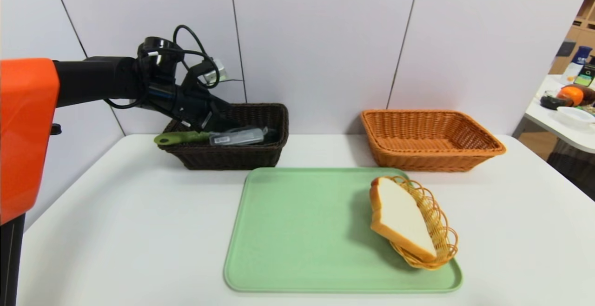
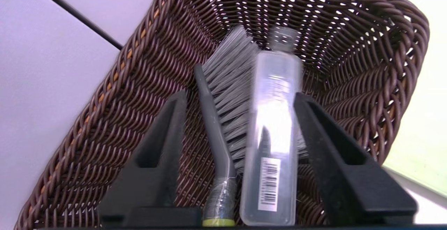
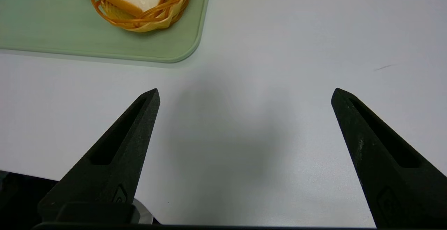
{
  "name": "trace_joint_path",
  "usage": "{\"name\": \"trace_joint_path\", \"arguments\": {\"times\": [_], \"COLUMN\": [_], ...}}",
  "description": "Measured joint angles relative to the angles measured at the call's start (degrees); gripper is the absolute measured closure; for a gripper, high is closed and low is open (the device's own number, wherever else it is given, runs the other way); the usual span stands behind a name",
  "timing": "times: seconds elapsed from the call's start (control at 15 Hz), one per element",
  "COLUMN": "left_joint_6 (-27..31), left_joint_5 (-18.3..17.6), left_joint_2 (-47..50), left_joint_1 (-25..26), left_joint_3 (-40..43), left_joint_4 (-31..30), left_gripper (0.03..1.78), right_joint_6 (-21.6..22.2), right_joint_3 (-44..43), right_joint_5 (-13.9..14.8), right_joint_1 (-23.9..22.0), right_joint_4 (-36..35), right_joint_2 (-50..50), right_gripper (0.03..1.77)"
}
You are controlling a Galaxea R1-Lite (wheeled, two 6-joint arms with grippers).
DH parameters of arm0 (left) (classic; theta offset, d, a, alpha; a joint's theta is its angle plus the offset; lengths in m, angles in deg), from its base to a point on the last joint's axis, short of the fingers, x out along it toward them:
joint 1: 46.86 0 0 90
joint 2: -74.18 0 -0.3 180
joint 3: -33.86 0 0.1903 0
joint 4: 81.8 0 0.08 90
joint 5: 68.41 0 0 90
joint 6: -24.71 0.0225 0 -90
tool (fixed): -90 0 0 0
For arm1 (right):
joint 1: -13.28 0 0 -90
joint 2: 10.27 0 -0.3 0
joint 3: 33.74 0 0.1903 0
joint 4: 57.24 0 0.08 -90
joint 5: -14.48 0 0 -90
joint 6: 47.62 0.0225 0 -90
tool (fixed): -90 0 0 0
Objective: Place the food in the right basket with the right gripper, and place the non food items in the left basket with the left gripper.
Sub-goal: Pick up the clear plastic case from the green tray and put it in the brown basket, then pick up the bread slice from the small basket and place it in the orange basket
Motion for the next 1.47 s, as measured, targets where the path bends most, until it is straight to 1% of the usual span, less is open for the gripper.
{"name": "trace_joint_path", "arguments": {"times": [0.13, 0.27, 0.4, 0.53, 0.73, 0.93, 1.0, 1.07, 1.2, 1.27, 1.33, 1.47], "left_joint_6": [-1.50, -5.24, -8.74, -13.02, -21.59, -26.97, -28.73, -30.74, -35.07, -36.36, -37.33, -39.78], "left_joint_5": [-0.10, -0.11, -0.02, 0.01, 0.15, 0.41, 1.35, 3.07, 7.86, 9.87, 11.31, 12.47], "left_joint_2": [0.04, 0.80, 2.18, 3.72, 6.05, 9.02, 10.17, 11.28, 13.98, 15.66, 17.68, 22.75], "left_joint_1": [0.00, -0.39, -1.22, -2.04, -3.67, -5.46, -6.31, -7.33, -9.18, -9.75, -10.14, -10.58], "left_joint_3": [0.00, 0.00, 0.02, 0.24, 1.07, 3.69, 4.94, 6.21, 9.86, 11.97, 14.14, 18.63], "left_joint_4": [-1.68, -3.54, -4.00, -3.54, -3.23, -3.17, -3.15, -3.15, -2.93, -2.29, -1.13, 2.45], "left_gripper": [0.54, 0.45, 0.37, 0.31, 0.25, 0.20, 0.19, 0.18, 0.16, 0.16, 0.15, 0.14], "right_joint_6": [0.00, 0.00, 0.00, 0.00, -0.02, 0.04, 0.02, 0.02, -0.02, -0.16, -0.24, -0.46], "right_joint_3": [-0.04, -0.06, -0.06, -0.20, -0.20, -0.54, -0.85, -1.19, -2.21, -2.84, -3.75, -6.03], "right_joint_5": [0.00, 0.00, -0.05, -0.10, -0.07, -0.02, -0.05, -0.13, -0.22, -0.33, -0.38, -0.40], "right_joint_1": [0.00, 0.00, 0.00, 0.00, 0.00, 0.00, 0.00, 0.00, 0.02, 0.07, 0.16, 0.73], "right_joint_4": [0.00, 0.00, -0.12, -0.17, -0.20, -0.23, -0.28, -0.23, -0.20, -0.17, -0.22, -0.20], "right_joint_2": [0.00, -0.06, -0.09, -0.09, -0.11, -0.11, -0.09, 0.00, 0.28, 0.63, 1.12, 2.51], "right_gripper": [0.10, 0.10, 0.10, 0.10, 0.10, 0.10, 0.10, 0.10, 0.10, 0.10, 0.10, 0.10]}}
